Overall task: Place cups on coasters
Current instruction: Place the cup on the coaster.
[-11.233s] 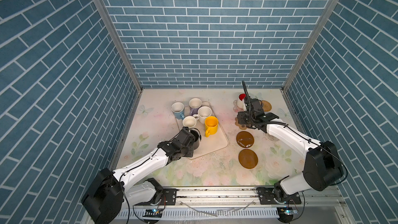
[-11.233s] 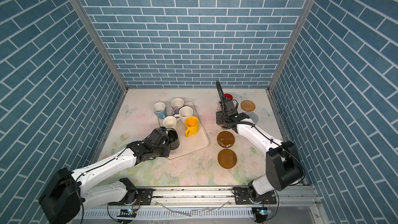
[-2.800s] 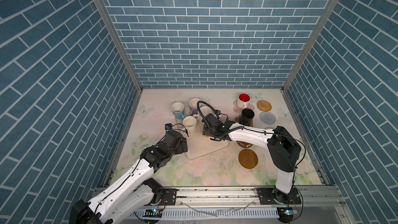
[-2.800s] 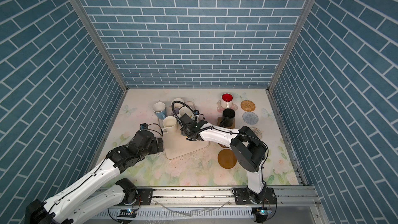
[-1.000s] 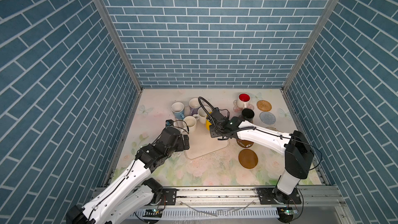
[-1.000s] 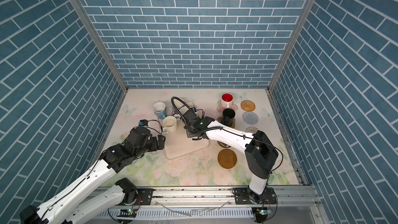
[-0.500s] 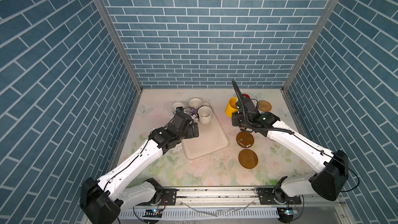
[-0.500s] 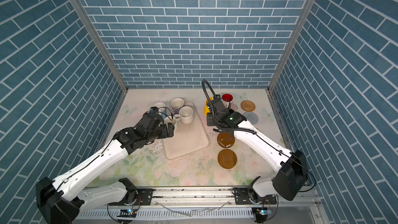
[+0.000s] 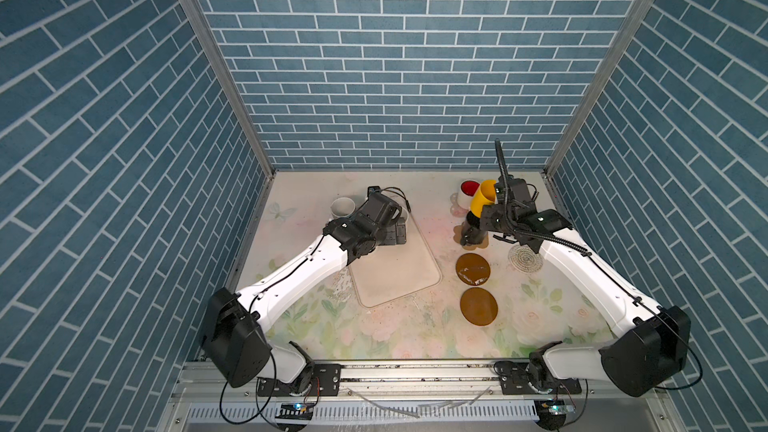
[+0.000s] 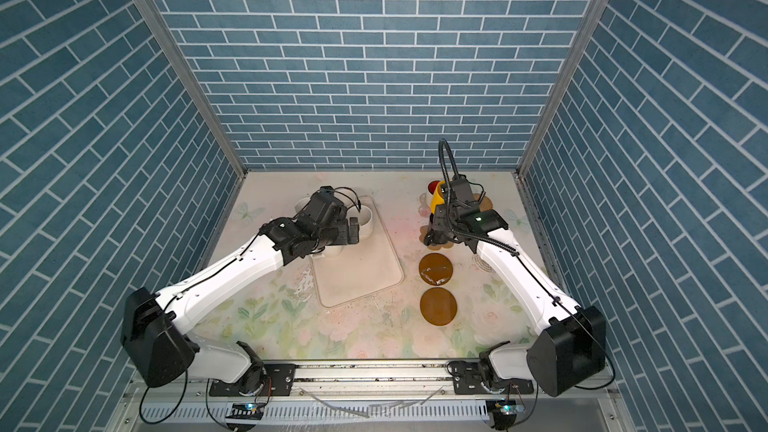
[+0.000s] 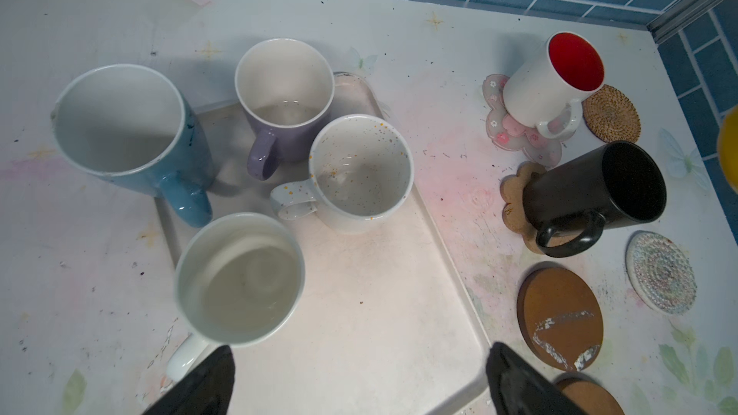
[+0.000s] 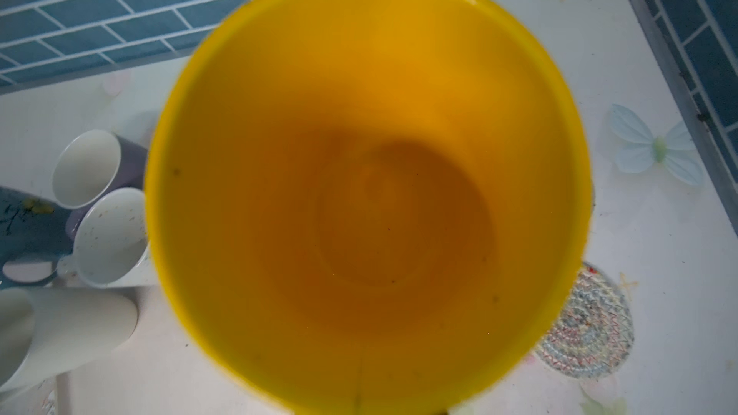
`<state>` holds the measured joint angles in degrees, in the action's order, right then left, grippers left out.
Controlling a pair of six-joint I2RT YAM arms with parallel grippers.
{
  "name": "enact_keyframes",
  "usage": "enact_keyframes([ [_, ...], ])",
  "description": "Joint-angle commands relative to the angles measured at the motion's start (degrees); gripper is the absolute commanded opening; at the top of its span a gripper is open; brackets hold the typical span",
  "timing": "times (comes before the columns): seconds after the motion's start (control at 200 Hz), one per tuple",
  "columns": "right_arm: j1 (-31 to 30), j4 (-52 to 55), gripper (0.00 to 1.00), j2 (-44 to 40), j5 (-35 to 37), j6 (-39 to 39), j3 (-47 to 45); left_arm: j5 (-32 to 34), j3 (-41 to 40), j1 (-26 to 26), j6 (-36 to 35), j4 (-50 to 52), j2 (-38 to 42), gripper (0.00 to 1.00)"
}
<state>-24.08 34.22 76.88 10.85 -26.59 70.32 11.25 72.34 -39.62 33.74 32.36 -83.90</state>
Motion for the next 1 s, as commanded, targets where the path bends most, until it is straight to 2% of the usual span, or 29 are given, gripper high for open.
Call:
enact_keyframes([
  [0.0,4.11,-5.54,0.00,-0.64,-1.95,1.56,-0.09,-0.87,2.80,-0.37,-1.68,-1.74,-3.54,0.99],
  [0.32,15.01,-8.69,0.00,7.66,-6.32,2.38,2.21,-2.51,10.61,-0.36,-3.50,-5.09,-14.86,0.99],
  [0.6,19.43,-12.04,0.00,16.73,-6.59,4.60,5.25,-3.55,18.84,-0.29,-5.67,-6.61,-23.00,0.99],
  [0.995,22.47,-14.70,0.00,29.08,-4.45,9.27,13.68,-3.91,27.14,-0.26,-10.10,-8.95,-31.77,0.99],
])
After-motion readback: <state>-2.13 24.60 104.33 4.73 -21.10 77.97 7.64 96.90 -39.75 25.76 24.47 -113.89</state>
